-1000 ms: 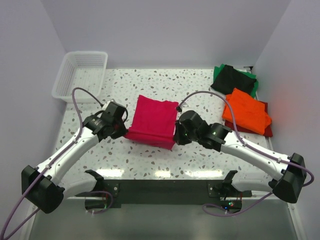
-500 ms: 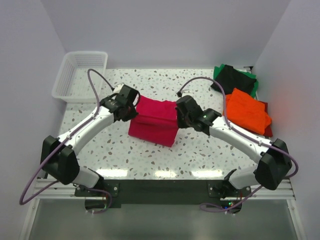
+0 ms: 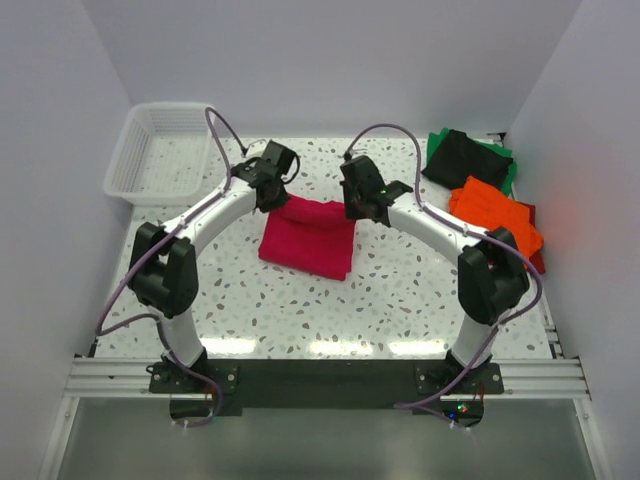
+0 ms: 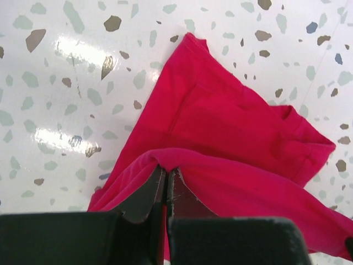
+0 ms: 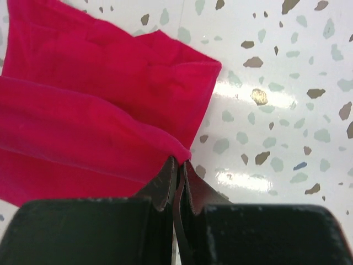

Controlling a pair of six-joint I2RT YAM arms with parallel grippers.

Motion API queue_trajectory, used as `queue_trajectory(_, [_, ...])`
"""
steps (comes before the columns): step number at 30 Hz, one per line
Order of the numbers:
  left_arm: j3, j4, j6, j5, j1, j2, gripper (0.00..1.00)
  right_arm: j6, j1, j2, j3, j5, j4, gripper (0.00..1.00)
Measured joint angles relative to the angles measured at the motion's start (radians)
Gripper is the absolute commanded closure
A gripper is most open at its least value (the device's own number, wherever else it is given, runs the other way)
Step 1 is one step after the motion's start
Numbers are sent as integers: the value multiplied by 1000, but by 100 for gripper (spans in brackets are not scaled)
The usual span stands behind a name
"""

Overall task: Fold and stack the t-shirts
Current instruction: Fold the tshirt

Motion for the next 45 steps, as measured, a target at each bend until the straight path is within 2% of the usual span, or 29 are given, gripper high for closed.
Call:
queue_trajectory(19, [243,71,73,-2,85,367,100,-30,-76,325,295,8,10,100])
queue_trajectory(20, [255,78,83,2,87,378,90,-30,-78,332,298,11,9,100])
queue_trajectory(22, [274,97,101,10,89,393,77,-29,-80,344,305,19,7,88])
queue_trajectory(23, [279,107,112,12,89,397,58,-27,-81,348,309,24,6,82])
queue_trajectory(24, [285,121,122,13,90,401,50,-26,-84,354,315,27,3,72])
queue_trajectory(26, [286,150,147,11,92,402,36,-19,-87,358,318,34,3,67])
queue_trajectory(29, [257,234,175,-5,94,391,29,-16,-94,358,318,58,6,65])
queue_trajectory(32, [154,336,201,-28,95,339,28,-10,-97,358,318,81,9,65])
queue_trajectory(35, [73,391,221,-42,95,274,27,-5,-99,350,312,101,14,66])
queue_trajectory(45, [-33,457,269,2,97,57,28,-3,-100,206,208,103,34,67])
